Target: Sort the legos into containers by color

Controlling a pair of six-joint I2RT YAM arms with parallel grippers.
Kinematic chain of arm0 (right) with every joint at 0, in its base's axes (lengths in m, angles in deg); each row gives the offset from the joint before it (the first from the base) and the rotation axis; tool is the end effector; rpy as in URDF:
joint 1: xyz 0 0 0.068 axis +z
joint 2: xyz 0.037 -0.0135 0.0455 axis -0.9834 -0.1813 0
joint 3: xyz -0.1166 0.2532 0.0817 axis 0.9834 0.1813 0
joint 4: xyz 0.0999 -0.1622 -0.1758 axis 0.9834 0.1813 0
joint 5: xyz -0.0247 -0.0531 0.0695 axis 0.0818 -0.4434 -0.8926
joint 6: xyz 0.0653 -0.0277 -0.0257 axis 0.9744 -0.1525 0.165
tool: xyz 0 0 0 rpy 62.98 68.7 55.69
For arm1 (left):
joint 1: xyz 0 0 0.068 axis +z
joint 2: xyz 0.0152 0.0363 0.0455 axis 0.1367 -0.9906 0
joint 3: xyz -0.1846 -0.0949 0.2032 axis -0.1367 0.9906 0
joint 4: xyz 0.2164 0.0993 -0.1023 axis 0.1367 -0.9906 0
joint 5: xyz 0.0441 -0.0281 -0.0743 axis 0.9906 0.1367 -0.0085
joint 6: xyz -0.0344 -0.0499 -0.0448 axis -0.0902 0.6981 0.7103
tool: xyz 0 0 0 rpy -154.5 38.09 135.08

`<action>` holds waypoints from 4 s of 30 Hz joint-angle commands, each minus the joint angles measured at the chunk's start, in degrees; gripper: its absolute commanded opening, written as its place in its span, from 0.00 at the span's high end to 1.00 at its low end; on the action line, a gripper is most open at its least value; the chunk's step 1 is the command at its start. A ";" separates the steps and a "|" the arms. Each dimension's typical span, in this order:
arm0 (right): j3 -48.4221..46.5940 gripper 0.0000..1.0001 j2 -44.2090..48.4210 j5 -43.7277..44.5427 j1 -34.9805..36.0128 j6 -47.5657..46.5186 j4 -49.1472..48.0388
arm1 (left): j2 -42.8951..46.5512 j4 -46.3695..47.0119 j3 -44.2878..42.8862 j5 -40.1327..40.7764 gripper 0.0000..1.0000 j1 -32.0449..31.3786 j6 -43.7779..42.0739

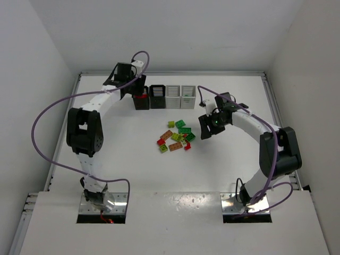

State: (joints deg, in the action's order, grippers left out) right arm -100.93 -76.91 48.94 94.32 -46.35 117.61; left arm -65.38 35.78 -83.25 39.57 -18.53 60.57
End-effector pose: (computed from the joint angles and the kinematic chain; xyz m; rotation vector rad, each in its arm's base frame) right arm 0.3087 0.1035 0.1838 -0.4941 2.6865 0.5307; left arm 0.4719 -0.0947 0.2664 0.2817 2.1994 -0.1898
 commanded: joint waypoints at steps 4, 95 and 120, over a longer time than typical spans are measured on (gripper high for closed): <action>0.01 0.41 0.57 -0.88 0.35 -1.23 -0.74 | 0.07 1.44 -4.47 -0.98 0.39 0.31 0.55; -57.90 0.81 -27.72 18.19 5.63 3.96 1.02 | 33.92 -2.16 15.13 -2.65 0.28 4.35 3.37; -60.20 0.25 -30.38 18.71 4.57 5.01 1.01 | 35.84 -4.01 19.60 -6.33 0.27 0.84 -3.13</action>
State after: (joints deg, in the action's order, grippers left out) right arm -158.78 -110.33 66.71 99.17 -42.29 119.33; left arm -31.70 31.98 -66.13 36.42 -15.91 60.57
